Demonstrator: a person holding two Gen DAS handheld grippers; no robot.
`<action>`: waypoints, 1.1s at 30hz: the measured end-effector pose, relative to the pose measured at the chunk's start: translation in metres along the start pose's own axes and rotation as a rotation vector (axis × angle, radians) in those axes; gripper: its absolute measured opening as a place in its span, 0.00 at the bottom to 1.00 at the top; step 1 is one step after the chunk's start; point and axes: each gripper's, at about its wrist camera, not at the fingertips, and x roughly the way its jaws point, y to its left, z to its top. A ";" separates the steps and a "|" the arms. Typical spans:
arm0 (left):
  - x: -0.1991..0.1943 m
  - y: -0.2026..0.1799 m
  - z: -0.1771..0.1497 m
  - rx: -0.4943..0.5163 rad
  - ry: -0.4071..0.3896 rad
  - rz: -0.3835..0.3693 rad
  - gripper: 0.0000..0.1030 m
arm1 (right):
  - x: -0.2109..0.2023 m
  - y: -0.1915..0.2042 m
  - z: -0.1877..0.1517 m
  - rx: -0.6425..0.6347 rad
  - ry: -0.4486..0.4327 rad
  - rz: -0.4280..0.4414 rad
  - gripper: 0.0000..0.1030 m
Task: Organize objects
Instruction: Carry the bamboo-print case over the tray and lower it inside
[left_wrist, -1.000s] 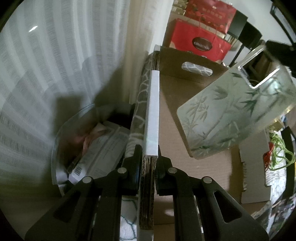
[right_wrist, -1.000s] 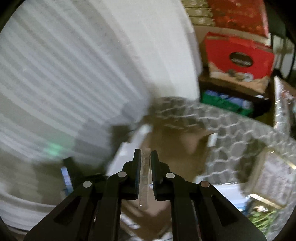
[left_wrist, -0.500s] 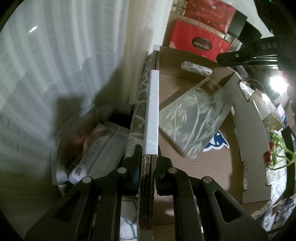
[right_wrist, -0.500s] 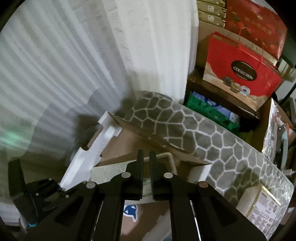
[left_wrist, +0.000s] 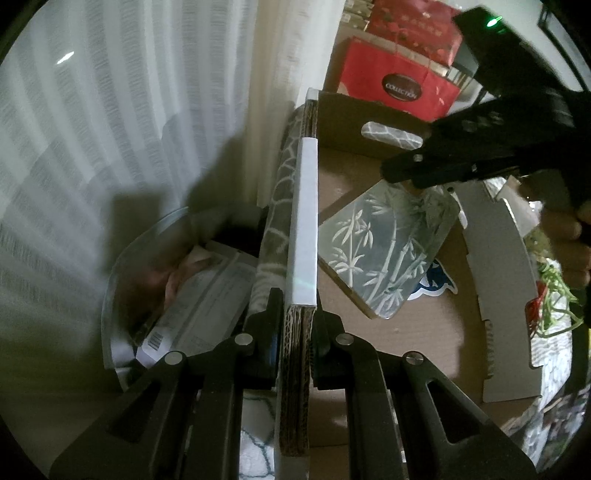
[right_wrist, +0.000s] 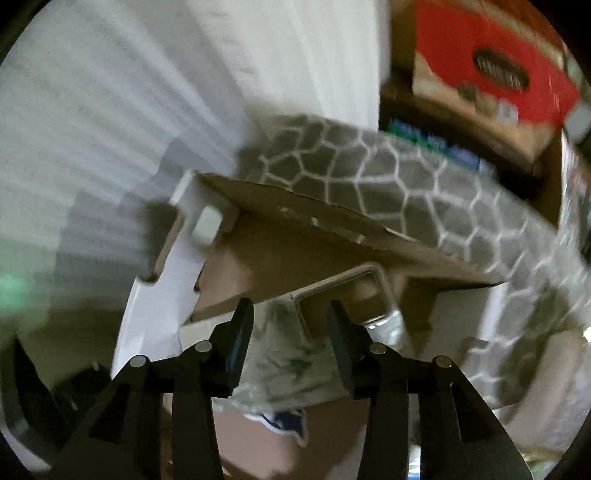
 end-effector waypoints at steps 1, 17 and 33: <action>0.000 0.000 0.000 0.000 0.000 0.000 0.11 | 0.005 -0.004 0.002 0.033 0.005 0.020 0.41; 0.000 0.000 0.002 0.015 -0.003 0.002 0.09 | 0.014 0.031 0.003 -0.032 -0.053 0.133 0.44; -0.003 0.002 0.002 0.008 -0.001 -0.003 0.10 | 0.020 0.005 0.009 0.234 -0.057 0.118 0.39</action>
